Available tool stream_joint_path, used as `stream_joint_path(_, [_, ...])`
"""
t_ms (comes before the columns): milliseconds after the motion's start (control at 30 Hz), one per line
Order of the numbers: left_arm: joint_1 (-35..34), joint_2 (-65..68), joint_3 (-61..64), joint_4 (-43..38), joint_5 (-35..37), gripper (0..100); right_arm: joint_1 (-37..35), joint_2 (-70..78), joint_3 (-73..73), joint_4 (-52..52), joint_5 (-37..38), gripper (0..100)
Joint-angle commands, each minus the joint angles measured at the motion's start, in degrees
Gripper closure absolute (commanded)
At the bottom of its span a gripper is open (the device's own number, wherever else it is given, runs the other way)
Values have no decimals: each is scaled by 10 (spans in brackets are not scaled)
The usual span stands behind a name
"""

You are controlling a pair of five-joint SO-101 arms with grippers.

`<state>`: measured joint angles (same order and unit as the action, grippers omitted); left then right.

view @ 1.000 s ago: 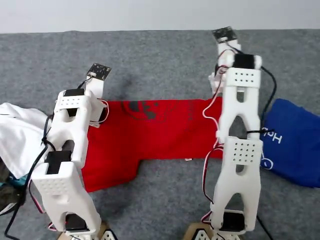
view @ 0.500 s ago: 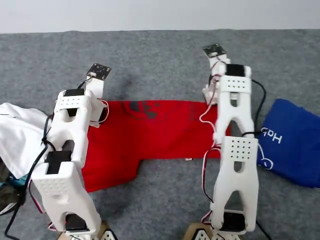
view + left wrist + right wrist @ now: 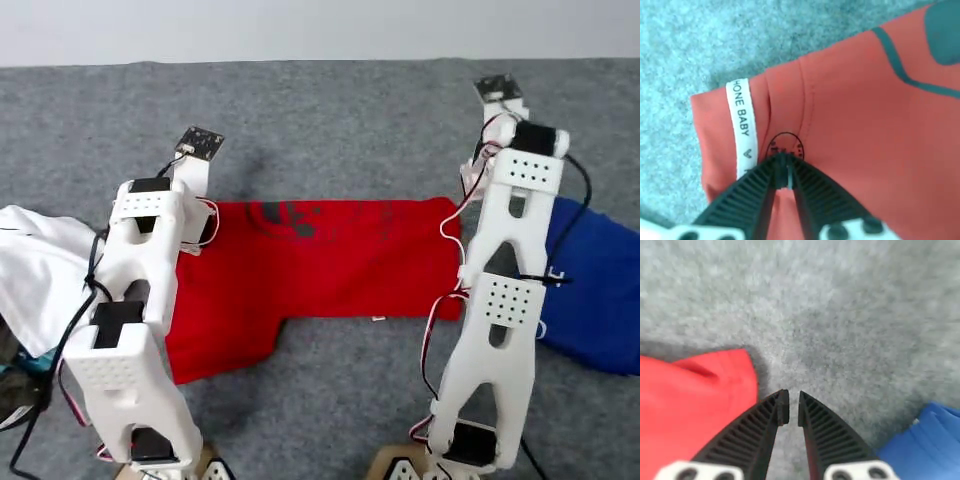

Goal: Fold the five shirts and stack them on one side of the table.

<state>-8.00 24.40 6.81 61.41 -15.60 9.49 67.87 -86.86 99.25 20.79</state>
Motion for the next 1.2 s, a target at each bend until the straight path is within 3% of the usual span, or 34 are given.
stream_joint_path(0, [-1,-11,-7,1,4,994,-33,-13,-98,40,4,949])
stream_joint_path(167, [-3,-57,-19,33,5,994,-48,-80,-62,37,-16,949])
stream_joint_path(533, [-13,-356,-16,70,36,993,-90,-287,177,37,-15,949])
stream_joint_path(633, [-71,-401,-16,98,34,992,-133,-366,280,37,-13,949])
stream_joint_path(900, [-325,-406,0,105,0,991,-268,-540,558,36,-12,945])
stream_joint_path(1033, [-399,-375,23,105,-30,991,-365,-565,649,36,-5,940])
stream_joint_path(1167, [-451,-331,31,105,-31,991,-477,-563,687,30,57,858])
